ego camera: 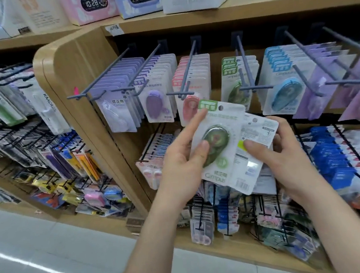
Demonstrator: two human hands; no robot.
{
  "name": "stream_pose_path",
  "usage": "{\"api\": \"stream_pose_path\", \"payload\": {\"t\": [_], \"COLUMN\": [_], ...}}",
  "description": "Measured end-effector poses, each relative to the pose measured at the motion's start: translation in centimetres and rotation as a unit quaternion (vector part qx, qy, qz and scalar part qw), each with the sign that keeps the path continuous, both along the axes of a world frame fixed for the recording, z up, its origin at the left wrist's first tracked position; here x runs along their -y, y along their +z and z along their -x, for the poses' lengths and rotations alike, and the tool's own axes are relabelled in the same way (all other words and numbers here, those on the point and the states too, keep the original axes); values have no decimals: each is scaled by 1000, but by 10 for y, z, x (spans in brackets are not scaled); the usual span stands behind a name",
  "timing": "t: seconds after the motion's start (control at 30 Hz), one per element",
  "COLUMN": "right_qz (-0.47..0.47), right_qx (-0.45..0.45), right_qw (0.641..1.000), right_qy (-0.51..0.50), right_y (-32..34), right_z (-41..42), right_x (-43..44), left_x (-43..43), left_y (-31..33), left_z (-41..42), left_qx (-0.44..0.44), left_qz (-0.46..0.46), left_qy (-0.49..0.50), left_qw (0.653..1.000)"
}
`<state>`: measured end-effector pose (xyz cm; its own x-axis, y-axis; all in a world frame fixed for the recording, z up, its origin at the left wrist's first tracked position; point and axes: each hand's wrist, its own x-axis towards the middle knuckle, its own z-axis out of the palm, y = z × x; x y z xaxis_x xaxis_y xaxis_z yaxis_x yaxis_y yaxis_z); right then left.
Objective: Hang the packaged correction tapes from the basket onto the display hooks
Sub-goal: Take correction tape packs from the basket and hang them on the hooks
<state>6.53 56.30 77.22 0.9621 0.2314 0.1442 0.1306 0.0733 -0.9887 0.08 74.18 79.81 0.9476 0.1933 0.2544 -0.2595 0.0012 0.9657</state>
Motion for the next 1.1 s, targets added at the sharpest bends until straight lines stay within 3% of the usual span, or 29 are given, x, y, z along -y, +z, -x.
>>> {"api": "stream_pose_path", "payload": {"t": [0.13,0.47,0.8,1.0,1.1], "right_qz": [0,52,152,56,39], "right_qx": [20,72,80,29,20], "right_qw": [999,995,982,997,997], "right_qy": [-29,-51,-74,-54,-60], "right_y": [2,4,14,13,12], "right_z": [0,8,14,17,18], "right_x": [21,39,54,53,46], "left_x": [23,39,46,45,49], "left_y": [-2,-5,2,-4,-3], "left_z": [-17,-30,-49,-83,-66], "left_qx": [7,49,-5,-39,-41], "left_qz": [-78,-137,-205,-221,-286], "left_qy": [19,54,111,117,126], "left_qw": [997,988,972,967,949]}}
